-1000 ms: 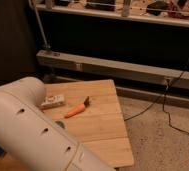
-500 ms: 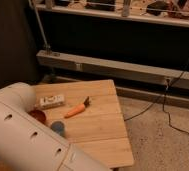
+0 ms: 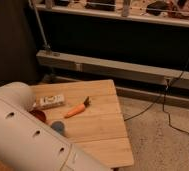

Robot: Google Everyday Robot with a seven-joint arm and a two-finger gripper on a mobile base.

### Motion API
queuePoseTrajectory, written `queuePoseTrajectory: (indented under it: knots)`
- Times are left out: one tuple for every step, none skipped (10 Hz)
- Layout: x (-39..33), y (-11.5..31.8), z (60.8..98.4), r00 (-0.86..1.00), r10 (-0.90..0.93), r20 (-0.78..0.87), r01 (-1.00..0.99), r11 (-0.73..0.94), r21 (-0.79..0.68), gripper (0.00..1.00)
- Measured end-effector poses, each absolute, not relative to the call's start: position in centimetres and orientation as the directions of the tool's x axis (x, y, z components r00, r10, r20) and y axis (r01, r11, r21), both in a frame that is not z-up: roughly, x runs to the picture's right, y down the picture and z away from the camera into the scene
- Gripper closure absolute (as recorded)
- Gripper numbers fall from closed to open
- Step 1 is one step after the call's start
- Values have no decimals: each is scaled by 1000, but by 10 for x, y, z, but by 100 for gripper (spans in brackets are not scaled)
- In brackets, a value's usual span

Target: Wipe the white sponge on the table

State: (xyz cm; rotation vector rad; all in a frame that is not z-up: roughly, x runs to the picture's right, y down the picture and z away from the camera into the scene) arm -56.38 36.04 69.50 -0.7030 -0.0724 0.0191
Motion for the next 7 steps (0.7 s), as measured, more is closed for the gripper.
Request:
queuePoseTrajectory:
  knots:
    - [-560,369,693,998,38,59,10,754,-657,63]
    - [-559,375,691,998,35,60,14,747,-665,63]
    - [-559,380,689,998,31,63,19,741,-671,63]
    - [-557,383,687,997,31,64,21,737,-676,63]
    - [-551,386,684,998,31,61,19,731,-682,63]
    - [-545,390,683,998,32,50,11,726,-688,63]
    - [-538,393,682,999,34,37,1,719,-695,63]
